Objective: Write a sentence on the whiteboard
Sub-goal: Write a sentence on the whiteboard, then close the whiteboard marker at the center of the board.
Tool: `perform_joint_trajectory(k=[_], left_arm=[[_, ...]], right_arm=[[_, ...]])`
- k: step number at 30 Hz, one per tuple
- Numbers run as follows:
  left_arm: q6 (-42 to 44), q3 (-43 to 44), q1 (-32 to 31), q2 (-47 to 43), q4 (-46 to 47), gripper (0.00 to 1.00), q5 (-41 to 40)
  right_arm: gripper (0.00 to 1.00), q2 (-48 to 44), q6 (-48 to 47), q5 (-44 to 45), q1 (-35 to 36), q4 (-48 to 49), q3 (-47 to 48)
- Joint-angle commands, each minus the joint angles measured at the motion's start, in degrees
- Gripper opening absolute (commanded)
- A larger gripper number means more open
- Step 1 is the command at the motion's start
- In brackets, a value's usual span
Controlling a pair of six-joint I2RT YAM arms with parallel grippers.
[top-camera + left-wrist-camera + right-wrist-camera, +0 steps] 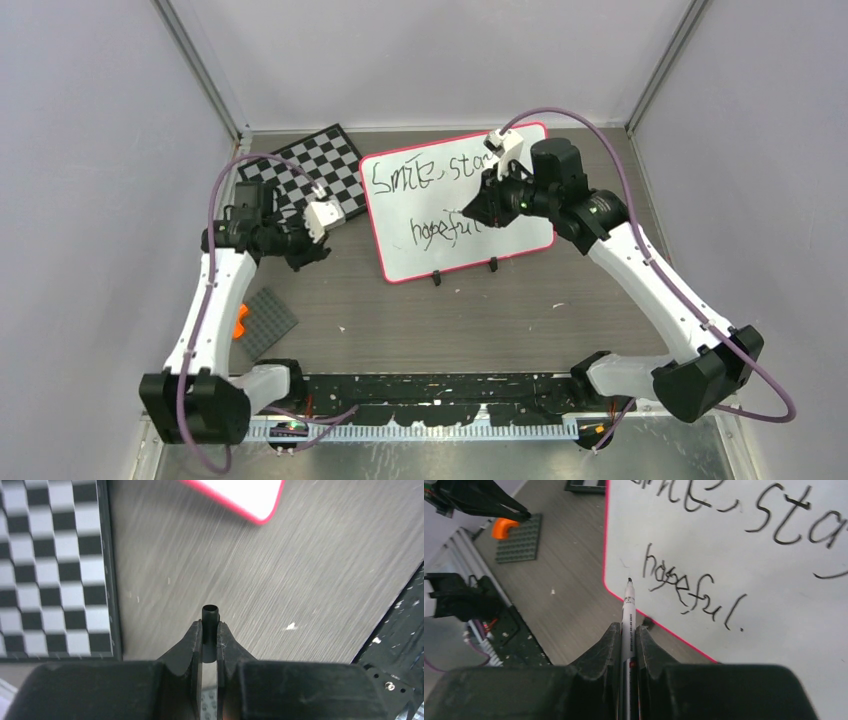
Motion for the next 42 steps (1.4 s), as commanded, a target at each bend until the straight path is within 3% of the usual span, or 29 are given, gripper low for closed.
perform_joint_trajectory(k=[1,8,14,24,42], left_arm=[[-6.9,4.7,-8.9,-4.9,1.8,0.0,5.6],[-13.8,9.8,-22.8,-4.7,13.5,0.0,2.6],[-16.7,13.9,-31.8,-2.1,20.6,0.0,-1.7],[-16.9,16.9,-35.4,0.5,22.5,0.0,-2.4],[-13.5,14.4,-35.6,-1.4,20.0,0.0,-1.2]], right_arm=[[0.0,2.1,4.5,-13.7,-0.2,0.5,5.5],[0.0,6.8,13.6,-26.9,-0.3,4.1,10.4],[0.0,8.2,16.5,-31.9,-0.3,5.7,11.2],[0.0,7.9,14.1,-31.4,-0.2,2.7,11.5],[0.0,6.4,13.6,-28.1,-0.9,2.0,10.3]])
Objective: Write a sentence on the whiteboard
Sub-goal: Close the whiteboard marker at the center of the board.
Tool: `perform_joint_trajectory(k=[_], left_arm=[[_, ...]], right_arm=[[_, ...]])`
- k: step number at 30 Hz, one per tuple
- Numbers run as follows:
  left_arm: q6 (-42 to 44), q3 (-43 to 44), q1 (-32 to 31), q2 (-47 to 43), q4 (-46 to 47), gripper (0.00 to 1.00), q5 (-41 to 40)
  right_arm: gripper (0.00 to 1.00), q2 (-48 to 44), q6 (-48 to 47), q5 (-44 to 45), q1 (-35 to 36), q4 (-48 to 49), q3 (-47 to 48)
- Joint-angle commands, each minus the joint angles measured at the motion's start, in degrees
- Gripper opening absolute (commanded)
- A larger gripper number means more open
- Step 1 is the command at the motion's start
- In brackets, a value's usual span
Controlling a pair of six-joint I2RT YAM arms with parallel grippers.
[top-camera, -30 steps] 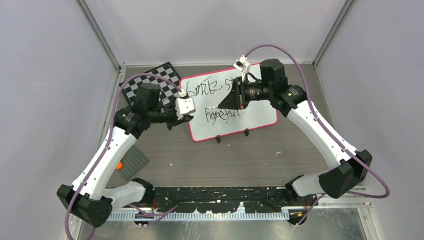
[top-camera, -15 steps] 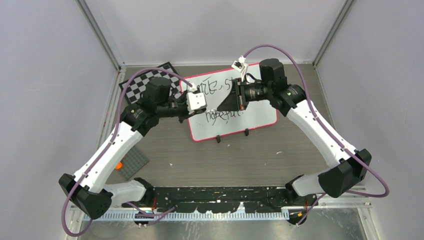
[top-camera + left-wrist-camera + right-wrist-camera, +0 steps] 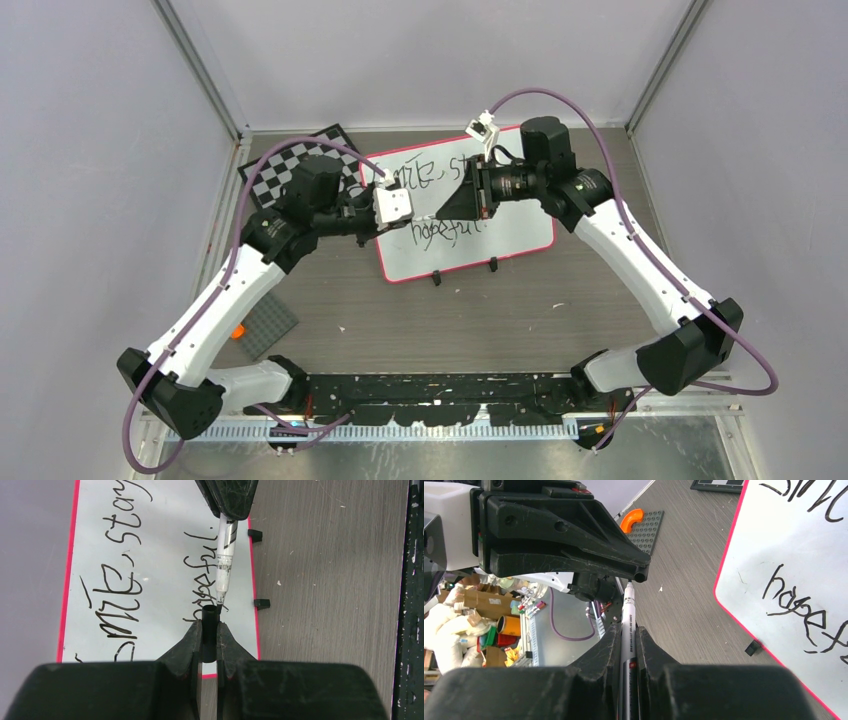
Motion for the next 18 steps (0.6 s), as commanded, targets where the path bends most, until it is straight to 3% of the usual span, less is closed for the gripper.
perform_joint_trajectory(k=[1,18], left_arm=[[1.3,0.1,-0.2,-1.7,0.6,0.0,1.2],[1.2,0.7,-0.3,-1.4,0.1,0.0,3.5]], right_arm=[[0.0,-2.2,-0.7,0.8,-0.5,-0.5,1.2],[0.0,-2.3,-1.1,2.0,-0.5,-0.5,0.9]])
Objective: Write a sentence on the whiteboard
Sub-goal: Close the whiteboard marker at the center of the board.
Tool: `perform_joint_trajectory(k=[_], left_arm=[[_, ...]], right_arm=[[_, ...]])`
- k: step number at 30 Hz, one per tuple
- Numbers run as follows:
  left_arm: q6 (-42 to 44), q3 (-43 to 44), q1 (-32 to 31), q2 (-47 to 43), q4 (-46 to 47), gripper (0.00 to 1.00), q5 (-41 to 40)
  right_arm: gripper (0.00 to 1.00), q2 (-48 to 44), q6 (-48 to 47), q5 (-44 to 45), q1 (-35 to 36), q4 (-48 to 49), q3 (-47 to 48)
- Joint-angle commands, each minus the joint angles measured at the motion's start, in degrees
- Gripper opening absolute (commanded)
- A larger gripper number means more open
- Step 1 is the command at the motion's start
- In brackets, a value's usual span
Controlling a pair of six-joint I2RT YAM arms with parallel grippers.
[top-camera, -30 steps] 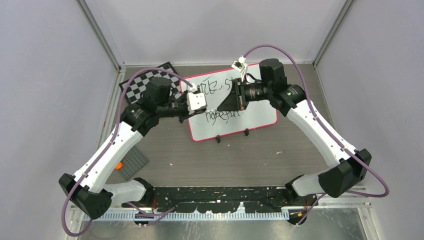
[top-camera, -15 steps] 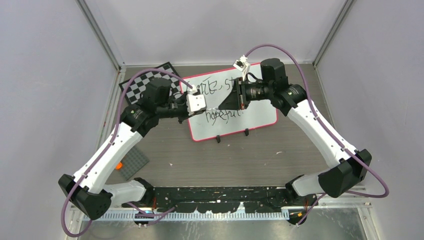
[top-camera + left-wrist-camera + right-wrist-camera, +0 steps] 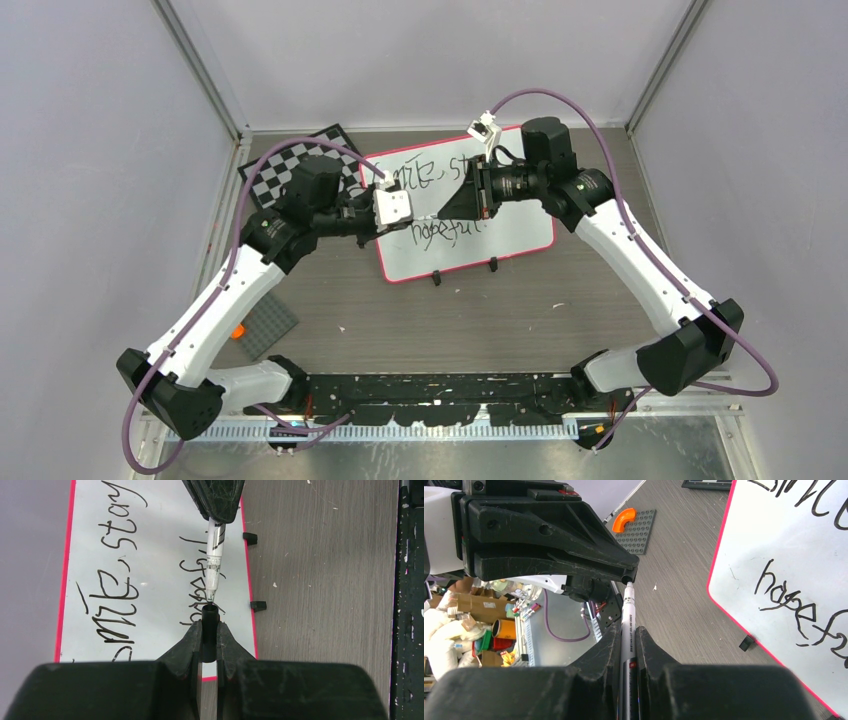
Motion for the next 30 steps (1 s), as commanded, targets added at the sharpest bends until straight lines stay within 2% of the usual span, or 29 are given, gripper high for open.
perform_joint_trajectory(k=[1,14,22,26,30], left_arm=[[0.2,0.9,-0.4,-1.1,0.5,0.0,2.1],[-0.9,7.0,-4.5,3.6,-2.5,0.0,-3.3],[-0.9,11.2,-10.7,8.0,-3.7,0.0,-12.3],[-0.7,10.8,-14.0,8.6,-2.2,0.0,-15.9],[-2.9,10.3,-14.4,8.5,1.6,0.0,-16.9]], right_arm=[[0.0,-2.1,-0.5,0.4,-0.2,0.8,0.9],[0.0,-1.3,-5.9,6.5,0.7,-3.5,1.7],[0.0,-0.2,-7.5,9.2,1.9,-4.3,1.7],[0.0,-0.1,-6.7,8.2,1.9,-3.5,1.3],[0.0,-0.4,-6.5,8.5,1.9,-3.1,0.0]])
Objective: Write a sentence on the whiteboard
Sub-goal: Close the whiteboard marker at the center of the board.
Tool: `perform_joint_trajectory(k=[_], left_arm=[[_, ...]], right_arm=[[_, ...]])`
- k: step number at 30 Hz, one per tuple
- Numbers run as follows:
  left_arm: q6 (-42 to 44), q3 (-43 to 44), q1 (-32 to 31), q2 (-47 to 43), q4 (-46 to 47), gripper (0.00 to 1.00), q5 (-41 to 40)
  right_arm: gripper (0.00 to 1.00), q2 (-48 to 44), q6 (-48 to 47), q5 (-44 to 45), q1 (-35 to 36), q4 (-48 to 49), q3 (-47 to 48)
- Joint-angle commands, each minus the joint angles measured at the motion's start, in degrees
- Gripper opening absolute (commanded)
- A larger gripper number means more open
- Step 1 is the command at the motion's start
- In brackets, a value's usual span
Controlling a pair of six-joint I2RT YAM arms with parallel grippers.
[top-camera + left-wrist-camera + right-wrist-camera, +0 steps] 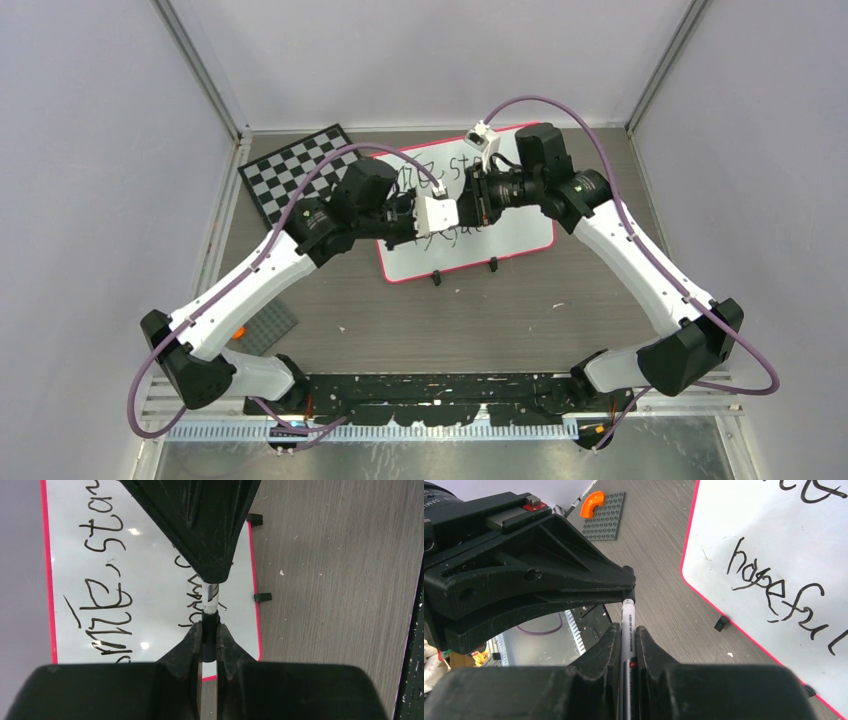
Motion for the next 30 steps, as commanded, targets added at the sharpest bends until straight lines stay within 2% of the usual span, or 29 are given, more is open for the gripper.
perform_joint_trajectory(k=[1,9,15,19,22,28,30], left_arm=[[-2.7,1.5,-1.4,-0.7,8.6,0.0,1.0],[-2.8,5.0,-5.2,2.2,12.5,0.0,0.4],[-1.0,3.3,-9.9,2.9,20.1,0.0,-8.2],[1.2,4.4,-12.6,4.3,21.7,0.0,-15.8],[-0.3,7.3,-13.6,5.7,21.3,0.0,-20.6],[-1.2,7.6,-13.8,4.4,20.7,0.01,-19.5],[-2.9,8.6,-12.1,4.0,15.2,0.12,-14.2]], right_arm=[[0.0,-0.3,-0.5,1.9,0.2,2.9,-0.3],[0.0,1.5,1.0,3.8,0.2,4.0,-1.4],[0.0,2.6,2.9,3.7,0.3,4.7,-1.4],[0.0,3.3,3.9,7.2,0.2,4.0,-0.9],[0.0,3.8,5.3,9.5,0.2,3.7,-0.5],[0.0,3.7,6.2,8.8,-1.5,5.3,-0.6],[0.0,3.3,5.8,8.2,-2.9,5.9,-0.8]])
